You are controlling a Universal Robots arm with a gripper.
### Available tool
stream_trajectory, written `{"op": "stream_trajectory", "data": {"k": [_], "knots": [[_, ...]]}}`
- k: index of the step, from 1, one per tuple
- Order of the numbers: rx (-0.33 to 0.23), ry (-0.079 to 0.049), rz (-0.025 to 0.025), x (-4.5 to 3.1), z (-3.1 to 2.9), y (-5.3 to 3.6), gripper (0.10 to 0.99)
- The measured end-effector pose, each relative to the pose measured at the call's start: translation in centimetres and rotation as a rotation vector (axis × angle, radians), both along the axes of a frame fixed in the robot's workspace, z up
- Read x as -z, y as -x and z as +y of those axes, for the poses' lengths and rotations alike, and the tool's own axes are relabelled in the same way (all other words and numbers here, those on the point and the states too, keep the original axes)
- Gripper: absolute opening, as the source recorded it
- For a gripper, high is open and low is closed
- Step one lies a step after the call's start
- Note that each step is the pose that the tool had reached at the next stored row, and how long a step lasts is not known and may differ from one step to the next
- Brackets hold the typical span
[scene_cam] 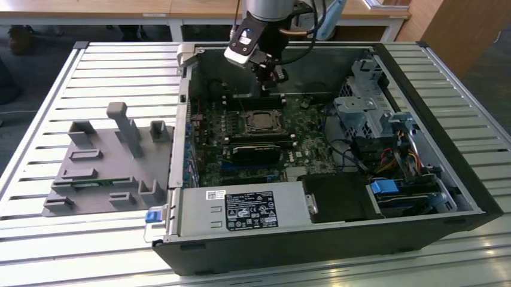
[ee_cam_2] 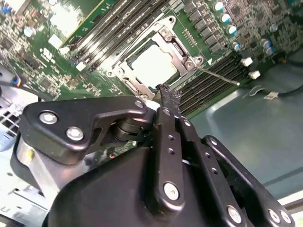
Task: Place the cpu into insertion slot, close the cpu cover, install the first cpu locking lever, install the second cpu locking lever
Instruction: 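Install the first cpu locking lever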
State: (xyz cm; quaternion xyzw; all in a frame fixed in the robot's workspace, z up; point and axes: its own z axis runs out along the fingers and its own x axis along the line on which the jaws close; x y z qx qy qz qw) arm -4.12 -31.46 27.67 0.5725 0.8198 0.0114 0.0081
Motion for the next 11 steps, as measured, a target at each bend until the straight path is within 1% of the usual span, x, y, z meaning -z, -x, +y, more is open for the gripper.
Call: {"op": "stream_trajectory", "data": {"k": [3,11], "knots": [[-0.040,0.000,0.0001,0.00,0.00,0.00,0.118],[-0.186,0.000,0.0000,0.05,0.00,0.00,0.118]]}}
